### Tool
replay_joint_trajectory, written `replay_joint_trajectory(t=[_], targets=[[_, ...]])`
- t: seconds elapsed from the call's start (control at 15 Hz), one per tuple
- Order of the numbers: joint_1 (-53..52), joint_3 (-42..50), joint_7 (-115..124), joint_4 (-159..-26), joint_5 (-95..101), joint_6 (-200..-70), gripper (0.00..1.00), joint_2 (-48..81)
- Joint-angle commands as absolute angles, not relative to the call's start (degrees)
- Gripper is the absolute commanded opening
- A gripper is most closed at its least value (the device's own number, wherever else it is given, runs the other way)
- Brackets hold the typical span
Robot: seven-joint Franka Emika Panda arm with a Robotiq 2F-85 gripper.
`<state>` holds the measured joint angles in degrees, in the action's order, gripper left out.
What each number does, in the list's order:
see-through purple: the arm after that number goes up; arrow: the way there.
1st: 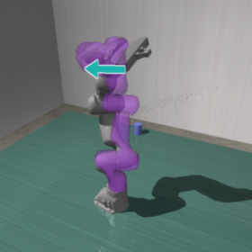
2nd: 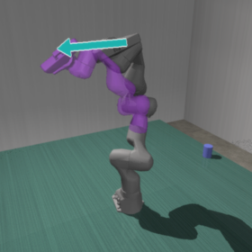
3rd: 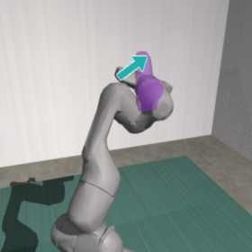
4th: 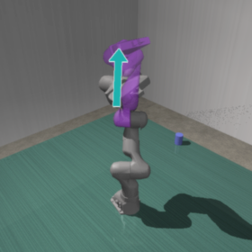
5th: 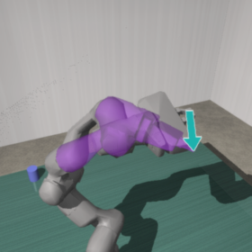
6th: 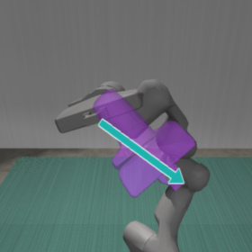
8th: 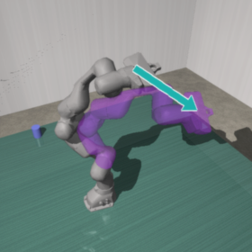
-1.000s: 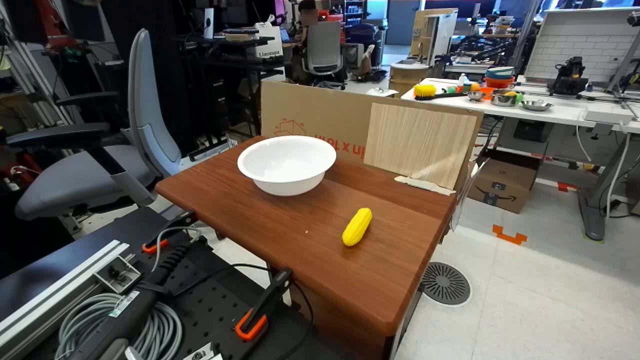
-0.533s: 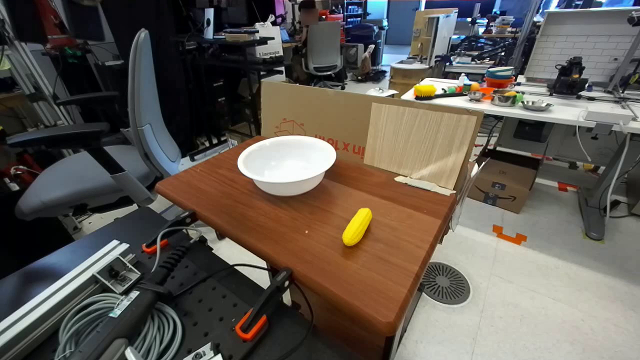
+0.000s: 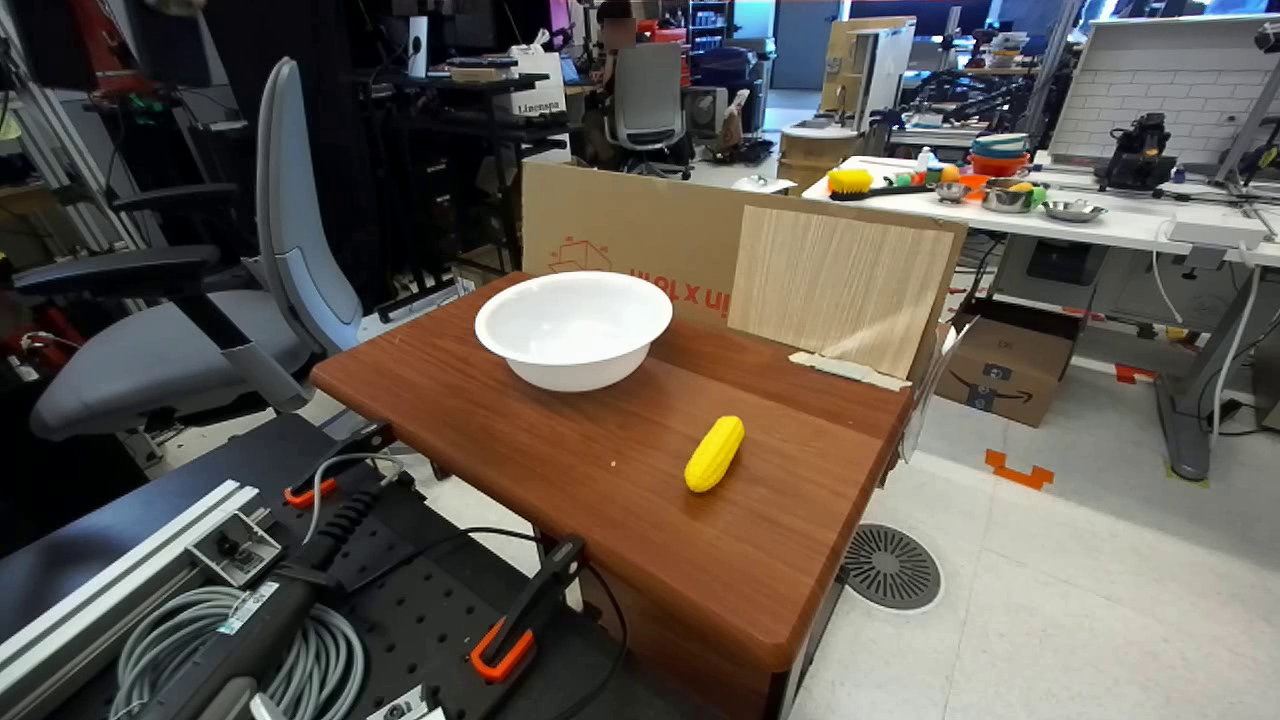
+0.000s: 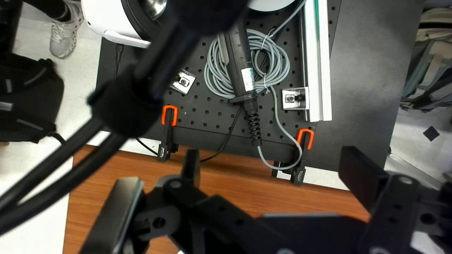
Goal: Put the yellow plushy in the white bowl
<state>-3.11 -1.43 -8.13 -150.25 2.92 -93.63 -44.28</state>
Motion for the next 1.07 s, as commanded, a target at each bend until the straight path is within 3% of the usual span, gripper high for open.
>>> replay_joint_trajectory(t=[0.0, 0.33, 0.67, 1.0], targets=[[-3.38, -0.39, -10.54, -146.51, 5.87, -95.04, 1.0, -37.96], [-2.35, 5.83, -21.88, -138.85, 12.76, -107.06, 1.0, -23.09], [-1.07, 10.26, -25.3, -130.31, 3.27, -114.06, 1.0, -5.64], [2.51, 8.68, -22.28, -124.96, -5.74, -125.13, 1.0, 8.17]])
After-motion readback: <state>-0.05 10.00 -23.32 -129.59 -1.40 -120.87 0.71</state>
